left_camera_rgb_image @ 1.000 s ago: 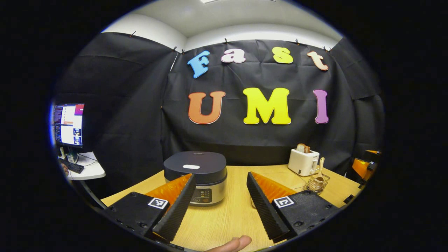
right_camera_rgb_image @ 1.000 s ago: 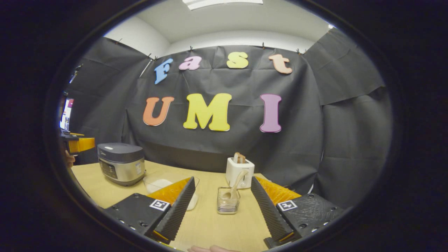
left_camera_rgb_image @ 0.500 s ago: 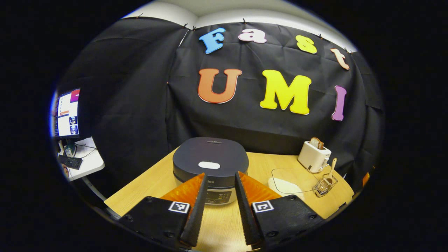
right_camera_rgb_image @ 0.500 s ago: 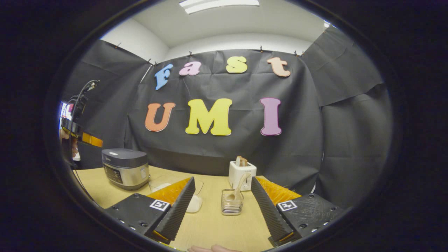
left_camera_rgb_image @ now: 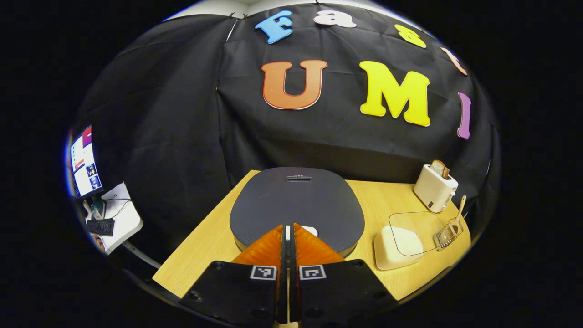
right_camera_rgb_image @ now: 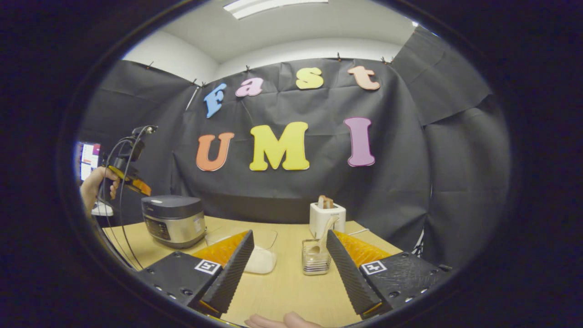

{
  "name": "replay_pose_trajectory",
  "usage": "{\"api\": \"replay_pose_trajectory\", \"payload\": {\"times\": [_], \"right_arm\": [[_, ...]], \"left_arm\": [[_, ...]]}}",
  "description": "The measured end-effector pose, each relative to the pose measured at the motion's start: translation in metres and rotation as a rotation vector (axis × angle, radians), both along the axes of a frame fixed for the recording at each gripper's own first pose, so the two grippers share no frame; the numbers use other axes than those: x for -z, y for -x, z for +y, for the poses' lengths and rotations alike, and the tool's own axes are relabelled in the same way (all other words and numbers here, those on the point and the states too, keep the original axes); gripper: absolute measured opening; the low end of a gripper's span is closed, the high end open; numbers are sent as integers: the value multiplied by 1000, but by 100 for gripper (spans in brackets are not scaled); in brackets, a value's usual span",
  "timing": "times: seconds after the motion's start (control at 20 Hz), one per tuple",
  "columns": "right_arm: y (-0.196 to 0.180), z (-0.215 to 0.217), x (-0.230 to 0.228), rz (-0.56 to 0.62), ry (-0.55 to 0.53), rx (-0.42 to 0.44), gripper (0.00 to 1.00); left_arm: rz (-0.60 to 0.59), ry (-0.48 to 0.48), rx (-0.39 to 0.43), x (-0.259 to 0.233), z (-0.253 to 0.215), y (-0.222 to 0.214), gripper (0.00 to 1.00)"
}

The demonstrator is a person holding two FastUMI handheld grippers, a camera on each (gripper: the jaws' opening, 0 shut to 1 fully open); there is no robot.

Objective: Close the left gripper, press the button to open the rice cooker; take a wooden spoon from the chopstick holder with the right hand, scoop a spoonful of rice and pour it into the rice cooker, then put the wooden spoon back into the chopstick holder.

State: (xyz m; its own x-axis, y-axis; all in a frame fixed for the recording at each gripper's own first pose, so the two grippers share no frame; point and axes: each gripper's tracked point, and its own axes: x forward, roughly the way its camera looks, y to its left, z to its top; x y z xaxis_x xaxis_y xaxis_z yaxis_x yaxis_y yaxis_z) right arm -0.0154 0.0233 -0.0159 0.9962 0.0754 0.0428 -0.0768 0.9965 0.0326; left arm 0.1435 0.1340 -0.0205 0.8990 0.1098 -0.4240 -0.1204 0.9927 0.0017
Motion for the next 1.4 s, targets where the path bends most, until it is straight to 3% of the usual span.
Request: {"api": "replay_pose_trajectory", "payload": {"times": [0.2, 0.85, 0.9, 1.05, 1.1, 1.2, 1.4], "right_arm": [[-4, -1, 10, 12, 11, 1, 95], [0, -22, 11, 15, -131, -24, 92], [0, -25, 11, 19, -134, -18, 95], [1, -31, 8, 19, -141, -1, 95], [2, -30, 9, 20, -141, -1, 95], [7, -30, 4, 9, -127, 0, 92], [13, -37, -9, -47, -85, 16, 95]], "left_arm": [[10, 0, 40, 5, -5, -17, 3], [71, 35, 27, 23, -2, -17, 4], [67, 30, 22, 24, -2, -17, 4], [64, -42, 0, 24, -4, -14, 3], [46, -97, -9, 28, -4, -17, 0], [43, -199, -65, 27, -2, -15, 4], [48, -97, -58, 23, -4, -16, 3]]}}
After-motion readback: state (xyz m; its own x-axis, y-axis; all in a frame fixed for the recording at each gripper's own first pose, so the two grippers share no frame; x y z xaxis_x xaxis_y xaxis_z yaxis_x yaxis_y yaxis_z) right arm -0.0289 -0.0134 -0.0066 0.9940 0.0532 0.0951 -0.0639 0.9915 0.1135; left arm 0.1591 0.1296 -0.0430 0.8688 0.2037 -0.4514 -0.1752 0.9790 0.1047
